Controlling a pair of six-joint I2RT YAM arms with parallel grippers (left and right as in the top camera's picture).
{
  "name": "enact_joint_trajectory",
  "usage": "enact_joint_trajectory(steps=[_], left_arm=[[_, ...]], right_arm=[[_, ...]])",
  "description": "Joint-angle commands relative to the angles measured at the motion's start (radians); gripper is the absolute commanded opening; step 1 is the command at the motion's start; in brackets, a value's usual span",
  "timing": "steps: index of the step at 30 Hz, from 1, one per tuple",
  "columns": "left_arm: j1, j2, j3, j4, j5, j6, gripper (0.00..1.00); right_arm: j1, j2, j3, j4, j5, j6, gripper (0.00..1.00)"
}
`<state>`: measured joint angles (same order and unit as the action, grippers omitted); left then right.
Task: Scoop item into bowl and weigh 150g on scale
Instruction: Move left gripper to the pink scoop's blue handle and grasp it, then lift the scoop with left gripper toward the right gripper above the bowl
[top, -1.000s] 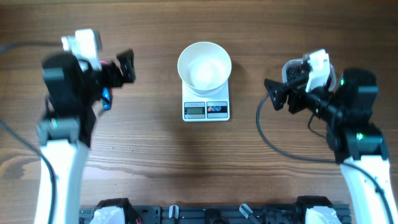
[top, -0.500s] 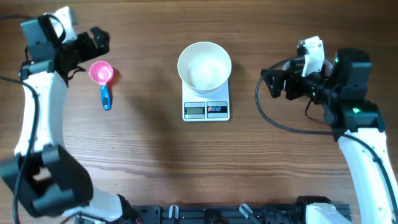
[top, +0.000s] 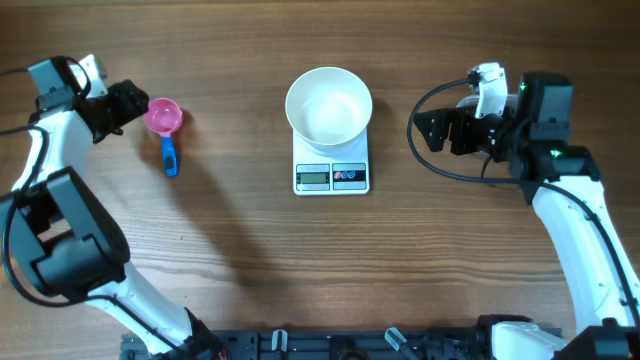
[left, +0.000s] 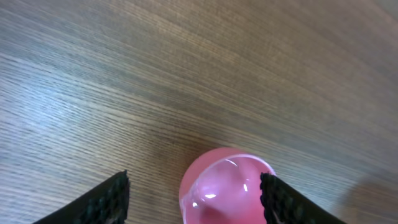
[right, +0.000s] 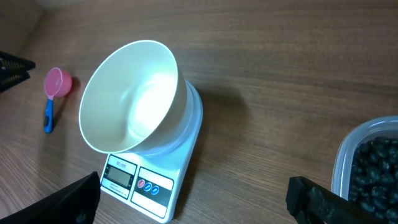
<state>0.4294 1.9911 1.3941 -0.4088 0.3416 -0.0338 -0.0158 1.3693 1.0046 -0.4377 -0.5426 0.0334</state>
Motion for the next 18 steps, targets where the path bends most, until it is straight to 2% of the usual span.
enact_joint_trajectory(steps=[1, 12, 14, 16, 18], left_arm=[[-0.022, 0.062, 0.02, 0.018, -0.024, 0.03, 0.67], [-0.111, 0.171, 0.019, 0.075, -0.082, 0.029, 0.58], [-0.122, 0.175, 0.019, 0.078, -0.092, 0.028, 0.48], [-0.126, 0.175, 0.02, 0.08, -0.101, 0.026, 0.22], [-0.126, 0.172, 0.02, 0.084, -0.1, 0.025, 0.04]], right_arm=[[0.005, 0.018, 0.023, -0.001, -0.02, 0.024, 0.97], [0.005, 0.035, 0.022, 0.0, -0.017, 0.053, 0.89], [0.005, 0.035, 0.022, 0.0, -0.016, 0.053, 0.86], [0.005, 0.035, 0.022, 0.002, -0.017, 0.059, 0.82], [0.005, 0.035, 0.022, 0.008, -0.012, 0.09, 0.79]])
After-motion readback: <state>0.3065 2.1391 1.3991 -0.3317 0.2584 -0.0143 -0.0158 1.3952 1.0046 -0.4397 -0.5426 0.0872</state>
